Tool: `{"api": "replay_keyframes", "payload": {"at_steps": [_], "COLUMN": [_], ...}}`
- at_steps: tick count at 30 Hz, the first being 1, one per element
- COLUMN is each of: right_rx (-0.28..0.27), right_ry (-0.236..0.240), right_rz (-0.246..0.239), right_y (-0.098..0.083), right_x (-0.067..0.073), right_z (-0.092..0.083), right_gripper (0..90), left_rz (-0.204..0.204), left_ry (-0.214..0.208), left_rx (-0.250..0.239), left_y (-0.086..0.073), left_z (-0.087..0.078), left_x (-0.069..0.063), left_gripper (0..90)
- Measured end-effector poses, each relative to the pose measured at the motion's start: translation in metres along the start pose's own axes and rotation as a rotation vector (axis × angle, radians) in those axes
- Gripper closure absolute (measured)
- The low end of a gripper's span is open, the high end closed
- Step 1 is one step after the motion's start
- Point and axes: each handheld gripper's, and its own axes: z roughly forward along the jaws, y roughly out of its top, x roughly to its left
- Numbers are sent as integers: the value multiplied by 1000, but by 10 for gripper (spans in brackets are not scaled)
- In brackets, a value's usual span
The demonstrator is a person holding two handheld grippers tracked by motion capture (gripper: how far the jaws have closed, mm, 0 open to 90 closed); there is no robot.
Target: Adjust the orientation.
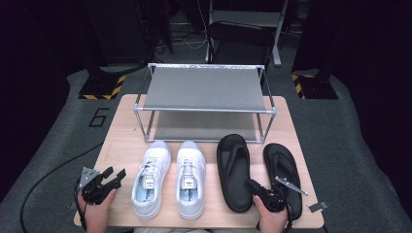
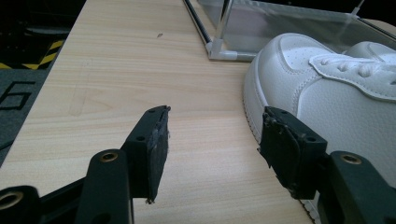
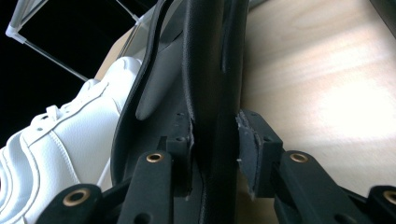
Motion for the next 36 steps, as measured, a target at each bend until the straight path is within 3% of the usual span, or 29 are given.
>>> {"api": "replay_keyframes", "payload": {"at_steps": [8, 16, 30, 36], "right_rx": [-25, -41, -61, -53], "right_ry": [5, 18, 24, 29], "right_rz": [5, 47, 15, 28], "right_y": [7, 14, 29, 34], "right_x": [9, 10, 21, 27], "right_z": [11, 22, 32, 41], "right_gripper": [669, 670, 670, 671], "left_rz": [-1, -7, -9, -7], "left_ry": [-2, -1, -4, -4], "left_rx": [1, -3, 2, 1], "left_y": [0, 0, 0, 0], "left_z": [0, 0, -1, -1], "left_x": [1, 2, 1, 2], "left_gripper": [419, 419, 419, 419]}}
